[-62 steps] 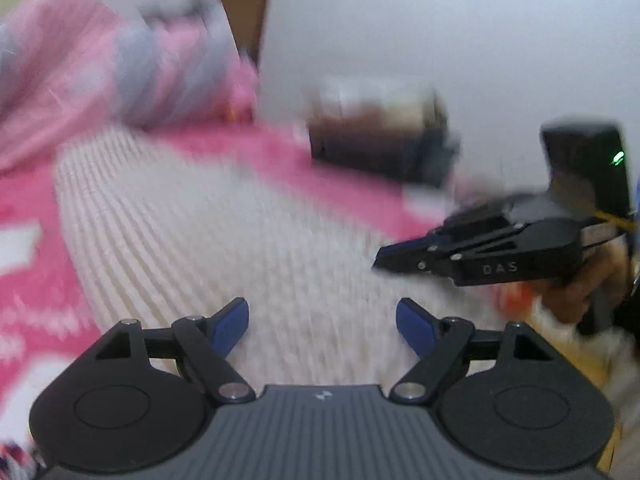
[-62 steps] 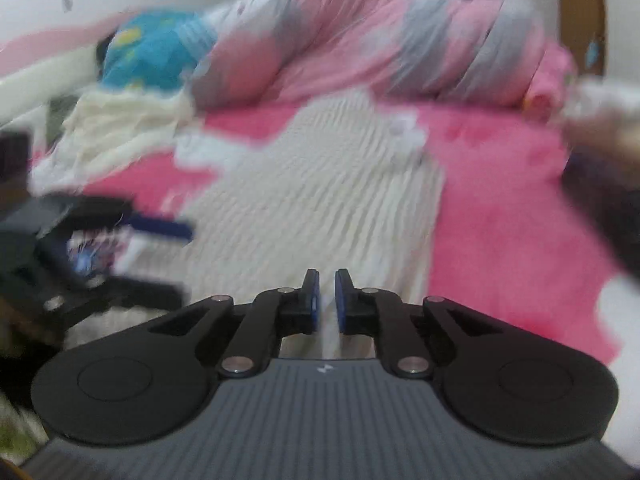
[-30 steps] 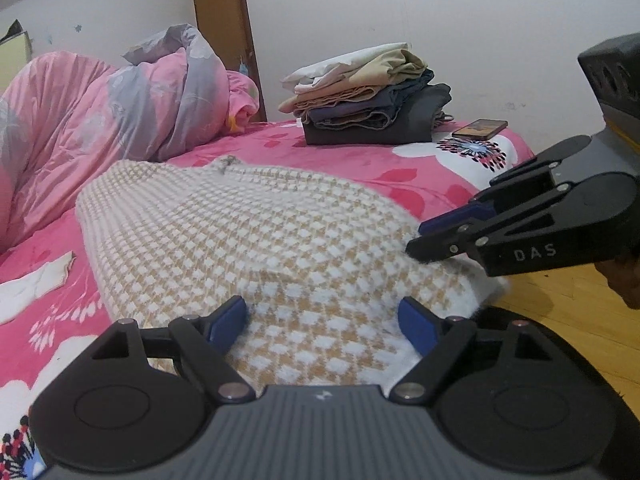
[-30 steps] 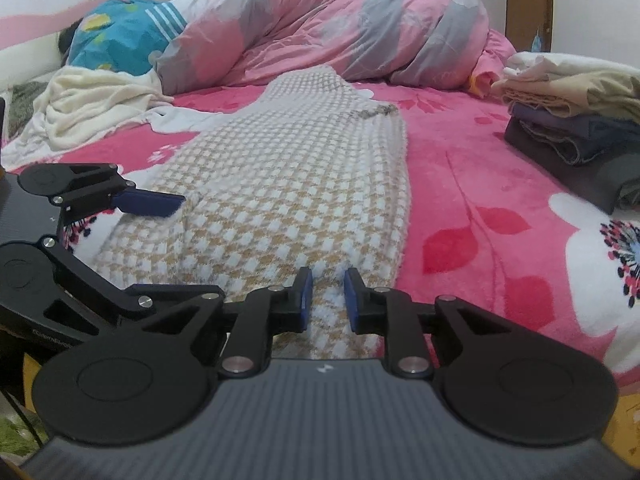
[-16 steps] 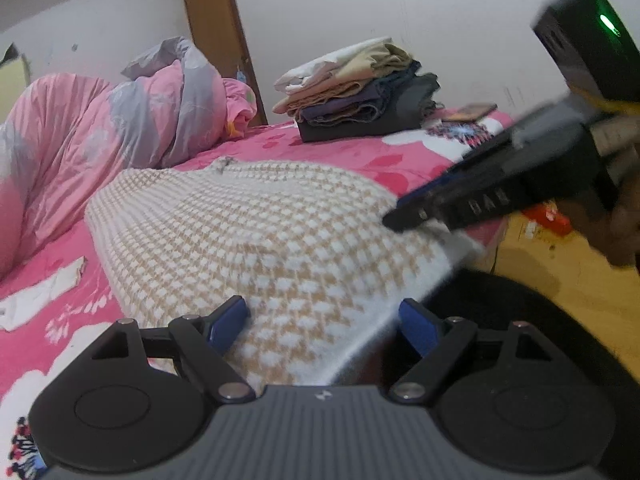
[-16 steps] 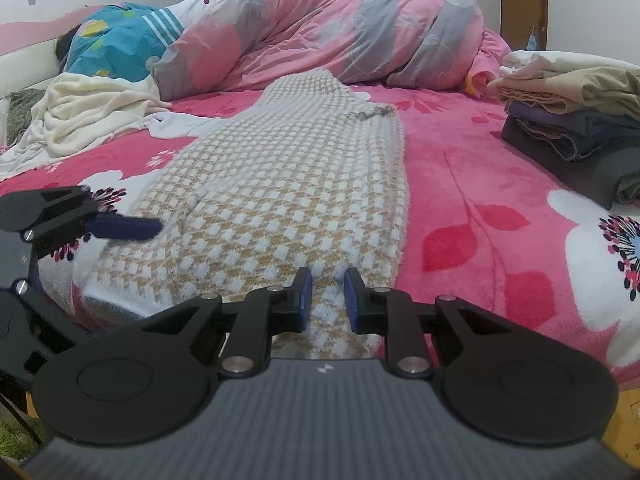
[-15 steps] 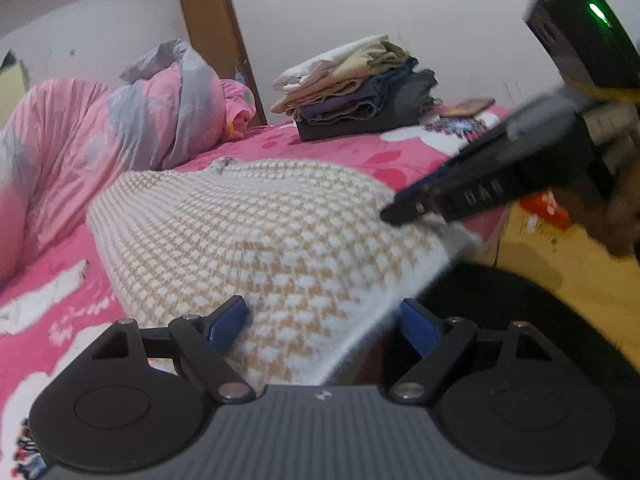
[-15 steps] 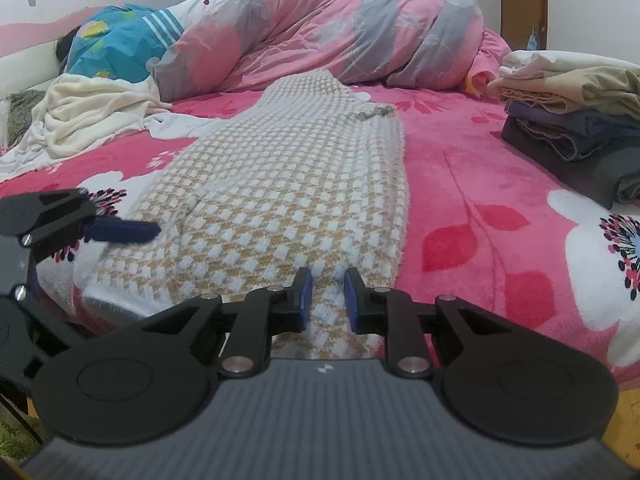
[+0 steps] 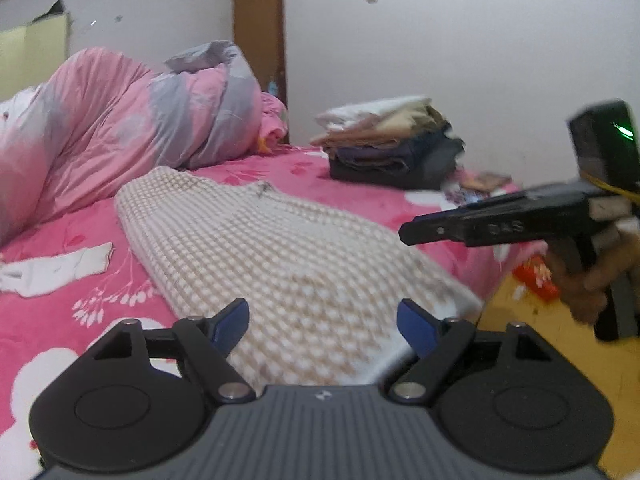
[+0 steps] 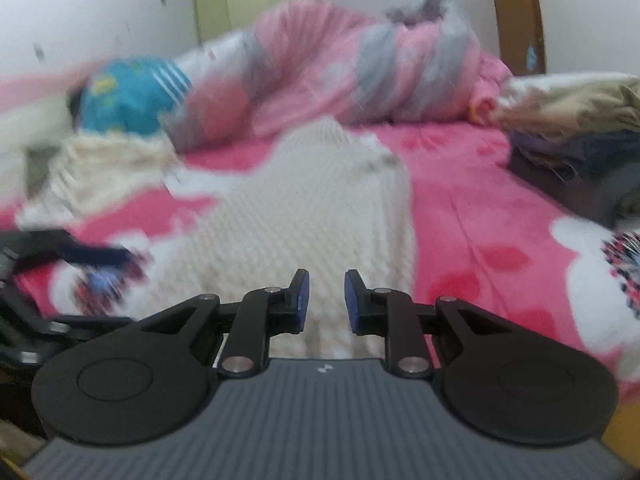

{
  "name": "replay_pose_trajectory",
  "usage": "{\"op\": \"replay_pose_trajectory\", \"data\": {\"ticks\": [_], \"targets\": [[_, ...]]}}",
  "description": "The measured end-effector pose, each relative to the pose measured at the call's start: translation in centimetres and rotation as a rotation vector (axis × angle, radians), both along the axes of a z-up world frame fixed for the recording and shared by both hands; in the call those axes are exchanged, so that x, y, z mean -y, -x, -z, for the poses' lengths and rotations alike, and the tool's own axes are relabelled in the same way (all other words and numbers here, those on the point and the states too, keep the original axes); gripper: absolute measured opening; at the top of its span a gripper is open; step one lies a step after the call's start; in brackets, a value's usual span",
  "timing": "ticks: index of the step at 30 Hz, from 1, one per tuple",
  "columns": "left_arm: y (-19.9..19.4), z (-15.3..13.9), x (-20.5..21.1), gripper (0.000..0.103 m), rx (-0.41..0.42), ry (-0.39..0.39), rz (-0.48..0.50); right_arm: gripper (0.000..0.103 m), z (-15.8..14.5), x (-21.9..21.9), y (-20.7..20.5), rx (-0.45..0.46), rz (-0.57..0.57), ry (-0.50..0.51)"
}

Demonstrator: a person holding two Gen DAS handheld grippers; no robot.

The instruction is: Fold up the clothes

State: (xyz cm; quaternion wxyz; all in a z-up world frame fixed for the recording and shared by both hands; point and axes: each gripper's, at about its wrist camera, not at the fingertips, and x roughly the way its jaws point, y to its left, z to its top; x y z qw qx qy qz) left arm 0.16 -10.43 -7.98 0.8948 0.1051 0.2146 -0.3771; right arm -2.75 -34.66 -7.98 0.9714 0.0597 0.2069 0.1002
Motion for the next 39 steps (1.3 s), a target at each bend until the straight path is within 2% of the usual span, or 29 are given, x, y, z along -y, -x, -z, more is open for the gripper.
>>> {"op": "replay_pose_trajectory", "data": {"ticks": [3,5,7,9,12,16,18,21,23,25,30,33,34,36,37,38,39], "targets": [[-1.8,0.8,1.0,0.070,-0.030,-0.001,-0.010,0.018,-0.1,-1.6,-0.8,0.010,-0.023,0.083],[-3.0,2.4,1.5,0.067,-0.087,-0.022,-0.012,0.017,1.1,-2.2,-1.8,-0.051,-0.032,0.146],[-3.0,3.1,1.1,0.067,-0.088,-0.002,-0.006,0.016,2.7,-2.3,-2.5,-0.113,-0.034,0.210],[-2.9,2.7,0.8,0.066,-0.088,0.007,0.007,0.016,2.6,-2.0,-2.5,-0.111,-0.045,0.218],[-3.4,1.1,0.1,0.065,-0.080,0.061,0.027,0.016,0.5,-2.0,-3.0,-0.131,-0.038,0.210],[-5.8,-0.5,0.3,0.065,-0.053,0.099,-0.010,0.016,-1.4,-2.4,-4.3,-0.045,-0.022,0.233],[-7.7,0.1,0.6,0.065,-0.085,0.093,-0.043,0.016,-0.7,-2.4,-5.7,-0.061,-0.016,0.241],[-10.1,2.8,0.5,0.060,-0.194,0.062,-0.077,0.016,2.9,-1.9,-7.5,-0.165,-0.009,0.278],[-10.3,2.9,-0.2,0.060,-0.187,0.088,-0.060,0.016,3.5,-1.1,-7.3,-0.155,-0.015,0.231],[-10.7,1.8,-0.5,0.061,-0.180,0.117,-0.046,0.016,2.4,-0.4,-7.8,-0.187,-0.017,0.183],[-13.4,-0.4,-0.3,0.062,-0.162,0.179,-0.038,0.016,-1.3,-0.8,-9.8,-0.084,-0.031,0.184],[-17.0,0.2,0.7,0.062,-0.192,0.181,-0.089,0.017,-2.3,-1.4,-12.7,-0.024,-0.036,0.178],[-17.9,0.8,0.8,0.062,-0.213,0.172,-0.105,0.017,-2.1,-1.6,-13.7,-0.021,-0.041,0.185],[-19.5,2.5,0.8,0.054,-0.260,0.144,-0.127,0.018,-0.6,-1.8,-15.6,-0.049,-0.058,0.198],[-20.2,3.3,0.8,0.054,-0.284,0.131,-0.138,0.018,0.7,-1.8,-16.5,-0.087,-0.070,0.204],[-20.5,3.5,0.7,0.054,-0.293,0.126,-0.139,0.018,2.4,-1.7,-17.2,-0.152,-0.087,0.209],[-20.5,3.2,0.5,0.054,-0.292,0.128,-0.132,0.018,3.8,-1.4,-17.5,-0.176,-0.097,0.197]]}}
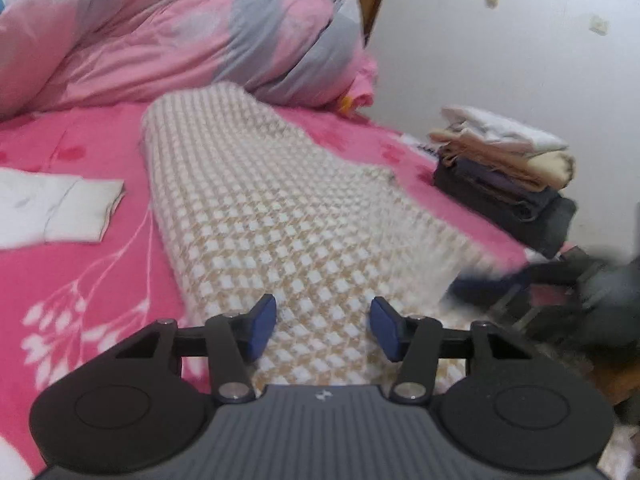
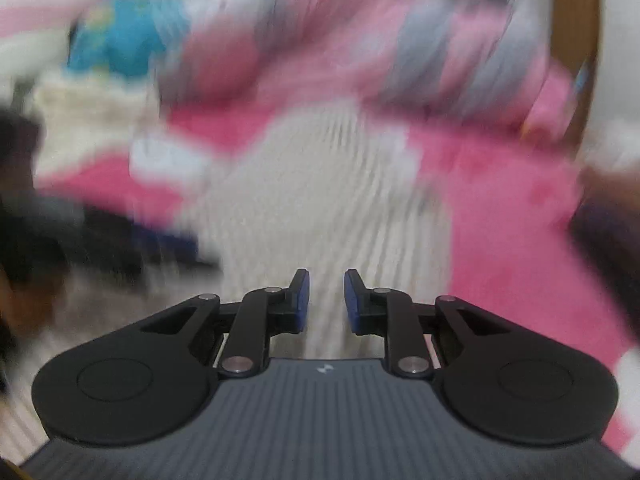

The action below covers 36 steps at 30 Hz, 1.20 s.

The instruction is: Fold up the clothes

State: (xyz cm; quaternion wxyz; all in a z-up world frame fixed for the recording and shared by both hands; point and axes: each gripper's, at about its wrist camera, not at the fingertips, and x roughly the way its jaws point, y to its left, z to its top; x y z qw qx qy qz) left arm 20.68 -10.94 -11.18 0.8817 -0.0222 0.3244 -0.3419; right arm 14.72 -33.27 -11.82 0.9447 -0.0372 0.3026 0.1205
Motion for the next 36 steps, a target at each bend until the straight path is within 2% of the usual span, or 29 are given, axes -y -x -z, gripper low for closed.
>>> {"op": "replay_pose_trajectory", "data": {"ticks": [2,4,6,8,11,13,14,16,22,24,26,29,31,32,36], "targets": [[-0.7,-1.1,-0.4,0.058,-0.012,0.030,-0.009,0.018,0.2,0.9,0.2,0.006,-0.007,-0.059],[-1.7,-2.3,-0.8,0.058,-0.018,0.062,-0.024,0.018,-0.8,1.7,-0.4,-0.046,0.001,-0.107],[-3.3,-3.1,-0.9,0.060,-0.004,0.077,-0.048,0.018,-2.2,1.2,-0.9,-0.033,-0.003,-0.068],[-5.4,-2.8,-0.4,0.060,-0.021,0.049,-0.097,0.018,-3.5,0.4,-1.1,0.031,-0.013,-0.040],[-8.5,-0.2,0.7,0.058,-0.106,-0.027,-0.136,0.018,-4.7,-0.5,-2.7,0.096,-0.018,-0.074],[-8.6,0.3,1.3,0.059,-0.067,-0.065,-0.126,0.018,-3.8,-1.0,-4.4,0.080,-0.006,-0.080],[-8.3,-0.1,1.6,0.059,-0.041,-0.094,-0.117,0.019,-2.5,-1.2,-5.5,0.026,-0.005,-0.081],[-8.4,-1.0,1.8,0.059,-0.024,-0.103,-0.103,0.019,-0.5,-1.4,-7.0,-0.059,-0.002,-0.086],[-12.3,-5.0,4.0,0.060,0.126,-0.056,-0.045,0.019,-0.1,-1.0,-6.8,-0.054,0.010,-0.109],[-14.8,-5.3,5.3,0.060,0.168,-0.062,-0.048,0.019,-0.2,-1.1,-6.7,-0.049,0.010,-0.101],[-17.6,-4.8,6.6,0.059,0.211,-0.099,-0.063,0.019,-0.1,-1.1,-6.5,-0.043,0.012,-0.100],[-21.6,-2.9,8.8,0.059,0.252,-0.200,-0.099,0.019,0.0,-1.0,-6.7,-0.039,0.013,-0.111],[-24.3,-0.5,9.5,0.060,0.203,-0.248,-0.126,0.019,0.0,-0.8,-7.0,-0.039,0.013,-0.125],[-25.2,0.4,9.6,0.060,0.185,-0.247,-0.130,0.019,0.1,-0.7,-7.0,-0.039,0.014,-0.135],[-25.2,1.0,10.4,0.062,0.213,-0.251,-0.140,0.019,0.2,0.0,-6.9,-0.040,0.017,-0.185]]}}
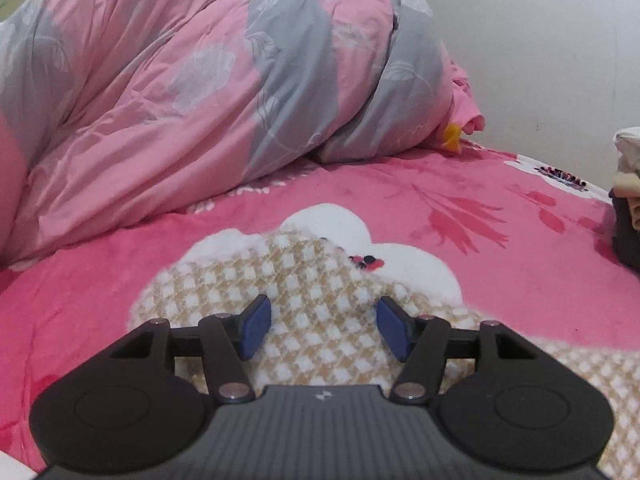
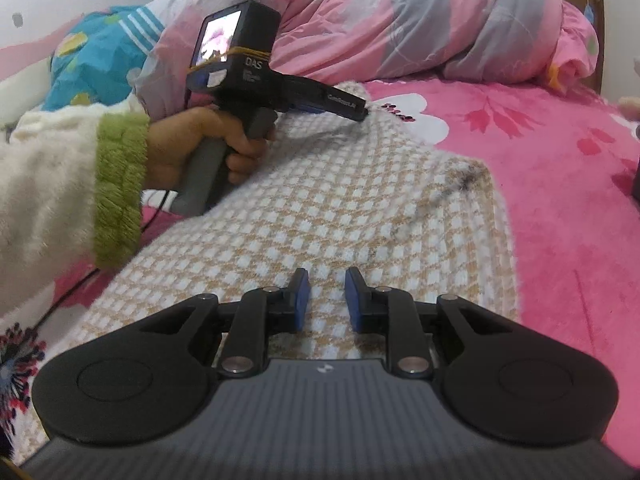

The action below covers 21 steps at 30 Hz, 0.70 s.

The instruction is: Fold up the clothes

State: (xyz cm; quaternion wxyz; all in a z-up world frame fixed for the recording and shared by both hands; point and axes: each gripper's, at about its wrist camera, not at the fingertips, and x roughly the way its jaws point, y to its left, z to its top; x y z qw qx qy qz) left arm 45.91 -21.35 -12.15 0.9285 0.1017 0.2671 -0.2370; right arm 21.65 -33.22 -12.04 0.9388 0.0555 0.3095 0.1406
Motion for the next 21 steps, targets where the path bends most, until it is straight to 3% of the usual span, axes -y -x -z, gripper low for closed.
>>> {"op": "replay_pose_trajectory", "data": {"ticks": [2,5,9,12,18,21], "targets": [[0.3,-0.8,-0.2,0.060,-0.007,0.007,-0.013,0.019,0.0,0.2,0.1,-0.001,-0.001,-0.019],[0.8,-3.3,-0.9,0.060,0.010,0.079,-0.015,0.019,0.0,0.2,0.4,0.003,-0.003,-0.027],[-1.9,-2.5,-0.1,0.061,-0.040,0.012,-0.138,0.020,0.1,0.2,0.4,0.004,-0.004,-0.028],[-2.5,-1.6,0.9,0.064,-0.018,-0.040,-0.169,0.020,0.1,0.3,0.3,0.005,-0.004,-0.028],[0.5,-5.3,0.6,0.063,-0.063,-0.072,-0.231,0.020,0.3,0.6,0.1,0.000,-0.005,-0.055],[5.0,-7.4,-0.6,0.065,-0.068,-0.082,-0.185,0.020,0.3,0.7,0.0,-0.001,-0.004,-0.063]]}}
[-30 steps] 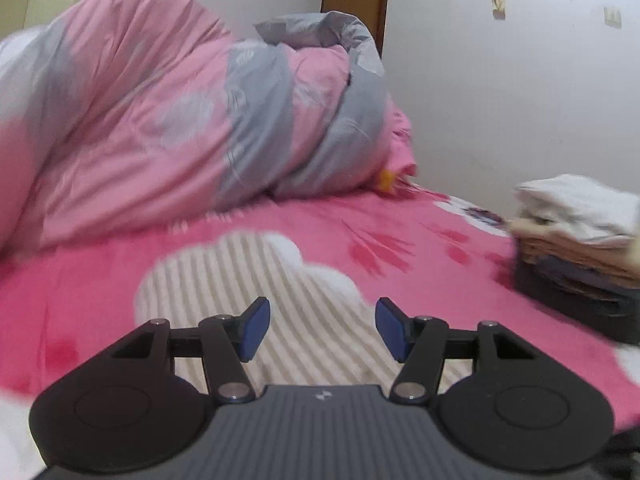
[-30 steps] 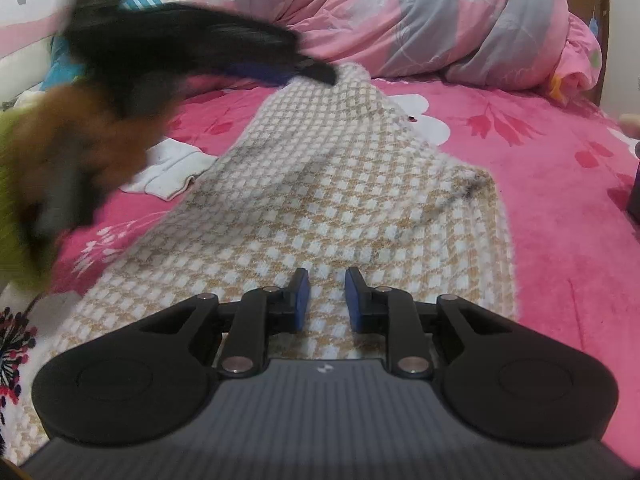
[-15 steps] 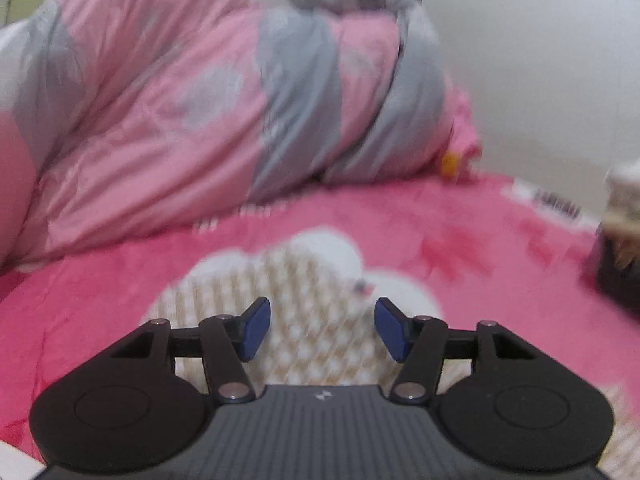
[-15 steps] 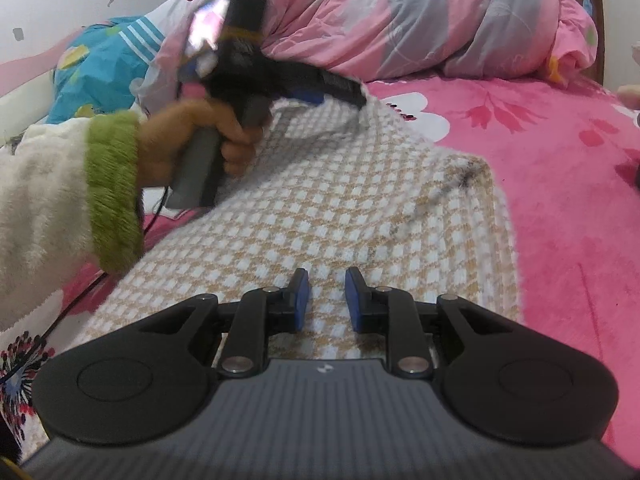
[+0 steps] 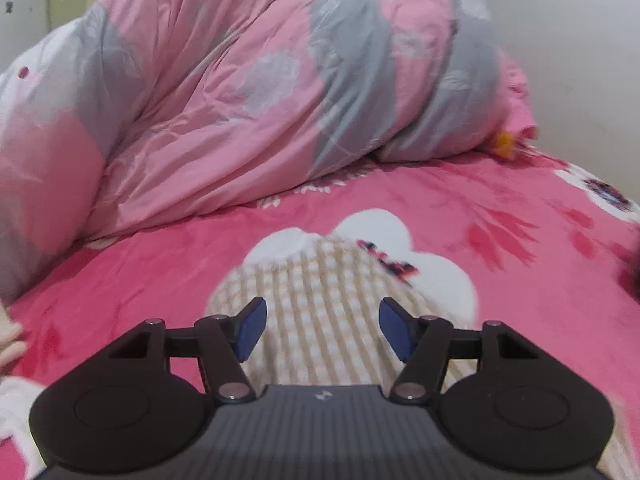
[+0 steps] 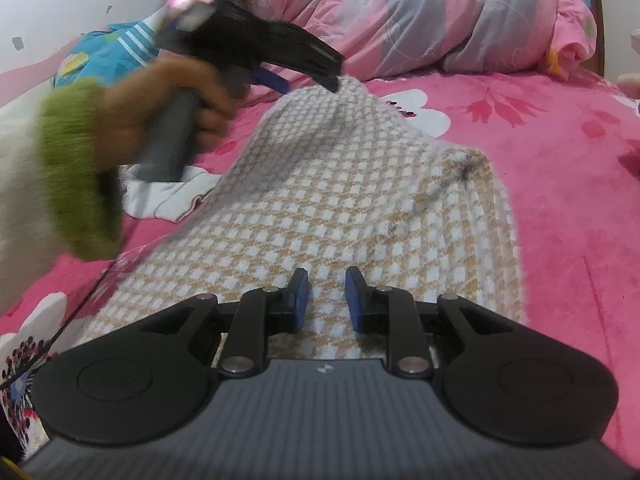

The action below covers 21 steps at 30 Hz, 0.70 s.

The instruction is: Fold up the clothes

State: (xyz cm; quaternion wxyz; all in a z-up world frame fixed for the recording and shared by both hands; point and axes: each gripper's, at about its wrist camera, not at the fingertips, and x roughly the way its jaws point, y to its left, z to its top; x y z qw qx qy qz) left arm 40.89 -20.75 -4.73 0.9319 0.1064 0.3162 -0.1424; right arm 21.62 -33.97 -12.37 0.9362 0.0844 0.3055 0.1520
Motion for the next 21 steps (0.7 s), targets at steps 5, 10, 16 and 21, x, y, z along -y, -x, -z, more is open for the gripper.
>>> {"op": "replay_pose_trajectory", "data": {"ticks": [5,10,16,21], "targets": [[10.0,-1.4,-2.8,0.070,-0.054,-0.002,0.076,0.020,0.0,0.1,-0.1,-0.001,0.001,-0.008],[18.6,1.7,-4.6,0.070,-0.184,0.039,0.078,0.020,0.0,0.2,-0.1,-0.005,0.003,-0.017],[22.9,4.2,-3.9,0.072,-0.127,-0.012,0.019,0.020,-2.0,0.5,0.6,-0.030,0.043,-0.022],[23.0,4.3,-4.0,0.074,-0.131,-0.020,0.014,0.022,-5.1,1.0,5.1,0.012,0.072,-0.033]]}}
